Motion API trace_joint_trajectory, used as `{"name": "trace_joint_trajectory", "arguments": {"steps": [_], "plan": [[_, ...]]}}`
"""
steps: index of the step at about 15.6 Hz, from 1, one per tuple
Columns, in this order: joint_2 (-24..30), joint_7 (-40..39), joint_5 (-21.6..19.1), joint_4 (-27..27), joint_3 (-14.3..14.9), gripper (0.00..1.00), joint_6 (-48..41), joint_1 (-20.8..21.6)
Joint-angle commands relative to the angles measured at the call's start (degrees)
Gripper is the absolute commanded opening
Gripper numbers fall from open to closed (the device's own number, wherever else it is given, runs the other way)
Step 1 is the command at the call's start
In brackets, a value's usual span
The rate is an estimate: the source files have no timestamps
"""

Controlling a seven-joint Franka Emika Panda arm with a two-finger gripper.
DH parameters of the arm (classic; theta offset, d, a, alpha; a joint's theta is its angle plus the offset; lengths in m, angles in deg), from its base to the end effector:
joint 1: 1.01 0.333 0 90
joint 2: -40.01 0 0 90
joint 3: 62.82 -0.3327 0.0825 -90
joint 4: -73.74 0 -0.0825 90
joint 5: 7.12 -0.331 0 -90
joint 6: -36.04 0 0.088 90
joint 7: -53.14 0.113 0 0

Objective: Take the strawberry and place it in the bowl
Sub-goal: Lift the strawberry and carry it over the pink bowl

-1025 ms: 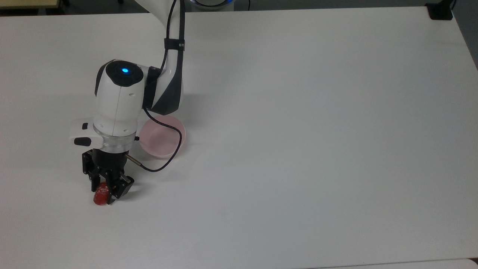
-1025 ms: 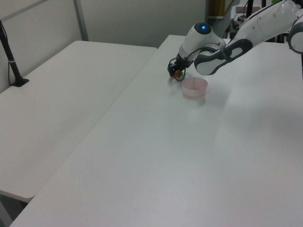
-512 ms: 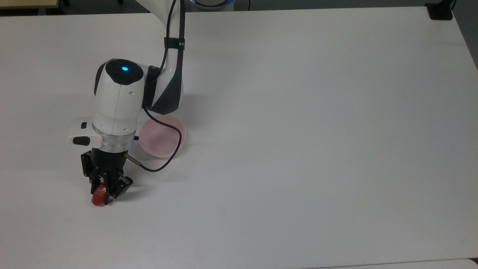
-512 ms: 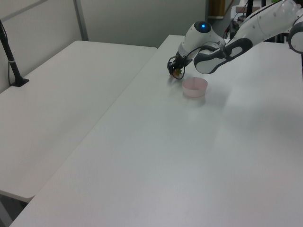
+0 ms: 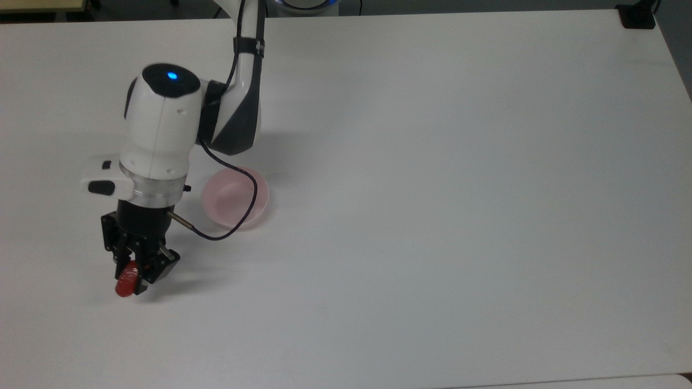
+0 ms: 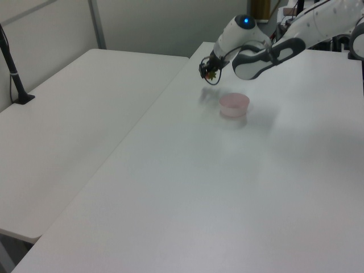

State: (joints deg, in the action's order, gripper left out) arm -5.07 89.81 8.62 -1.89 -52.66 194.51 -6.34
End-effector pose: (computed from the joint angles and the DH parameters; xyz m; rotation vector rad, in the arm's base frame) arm 0.7438 -0.1482 0.3789 2.6828 -0.8202 1.0209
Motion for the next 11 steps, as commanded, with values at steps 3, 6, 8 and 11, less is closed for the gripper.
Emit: {"name": "trace_joint_trajectory", "arguments": {"steps": [3,6,8,11], "plan": [[15.8,-3.2,0.8,-16.4,-1.3,0.37,0.3,0.7],[22.5,-7.8,0.8,-25.7,-2.5,0.37,0.4,0.7],[26.2,-9.9,0.8,-30.9,-3.4,0.37,0.3,0.7],[30.0,-12.8,0.8,-36.9,-3.8,0.38,0.1,1.3]]}}
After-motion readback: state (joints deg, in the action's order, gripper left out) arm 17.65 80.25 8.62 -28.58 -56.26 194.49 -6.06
